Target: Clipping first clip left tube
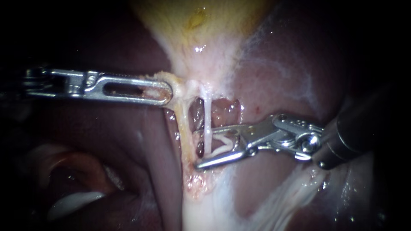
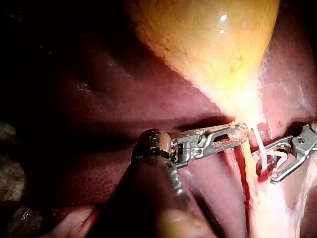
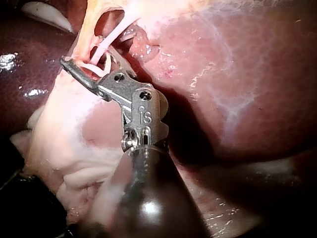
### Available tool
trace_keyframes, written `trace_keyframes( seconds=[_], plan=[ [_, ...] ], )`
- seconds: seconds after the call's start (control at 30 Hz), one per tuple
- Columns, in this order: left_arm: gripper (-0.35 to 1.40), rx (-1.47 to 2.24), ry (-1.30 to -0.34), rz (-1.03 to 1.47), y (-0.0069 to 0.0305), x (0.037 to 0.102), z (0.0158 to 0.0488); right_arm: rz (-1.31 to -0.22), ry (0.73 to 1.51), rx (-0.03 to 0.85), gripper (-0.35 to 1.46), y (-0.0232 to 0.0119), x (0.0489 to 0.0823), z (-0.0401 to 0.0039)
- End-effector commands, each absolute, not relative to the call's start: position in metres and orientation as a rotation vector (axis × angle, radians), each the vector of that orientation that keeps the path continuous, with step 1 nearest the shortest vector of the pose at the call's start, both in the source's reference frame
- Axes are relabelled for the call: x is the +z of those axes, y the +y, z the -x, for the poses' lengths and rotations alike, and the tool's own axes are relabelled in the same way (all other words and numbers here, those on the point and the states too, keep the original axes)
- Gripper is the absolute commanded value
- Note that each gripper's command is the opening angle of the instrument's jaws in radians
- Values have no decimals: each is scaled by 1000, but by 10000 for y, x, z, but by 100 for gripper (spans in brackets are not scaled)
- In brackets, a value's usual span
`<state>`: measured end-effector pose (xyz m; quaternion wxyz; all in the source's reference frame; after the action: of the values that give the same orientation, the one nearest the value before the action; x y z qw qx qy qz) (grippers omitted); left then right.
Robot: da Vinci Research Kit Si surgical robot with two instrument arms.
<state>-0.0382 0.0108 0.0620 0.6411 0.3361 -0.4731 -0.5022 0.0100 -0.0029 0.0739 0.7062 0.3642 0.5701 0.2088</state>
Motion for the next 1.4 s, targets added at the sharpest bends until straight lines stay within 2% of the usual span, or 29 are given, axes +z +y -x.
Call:
trace_keyframes(
  seconds=[0.03,0.7,1.03,1.4],
  plan=[
    [-35,-1145,-1079,-766,108,619,382,-807,1267,466,48,-29,740,-99],
    [-35,-1145,-1079,-767,108,618,381,-777,1228,478,49,-23,750,-64],
    [-35,-1144,-1079,-768,108,618,380,-769,1228,484,50,-23,741,-51],
    [-35,-1145,-1079,-767,107,617,380,-754,1237,464,50,-28,722,-59]
  ],
)
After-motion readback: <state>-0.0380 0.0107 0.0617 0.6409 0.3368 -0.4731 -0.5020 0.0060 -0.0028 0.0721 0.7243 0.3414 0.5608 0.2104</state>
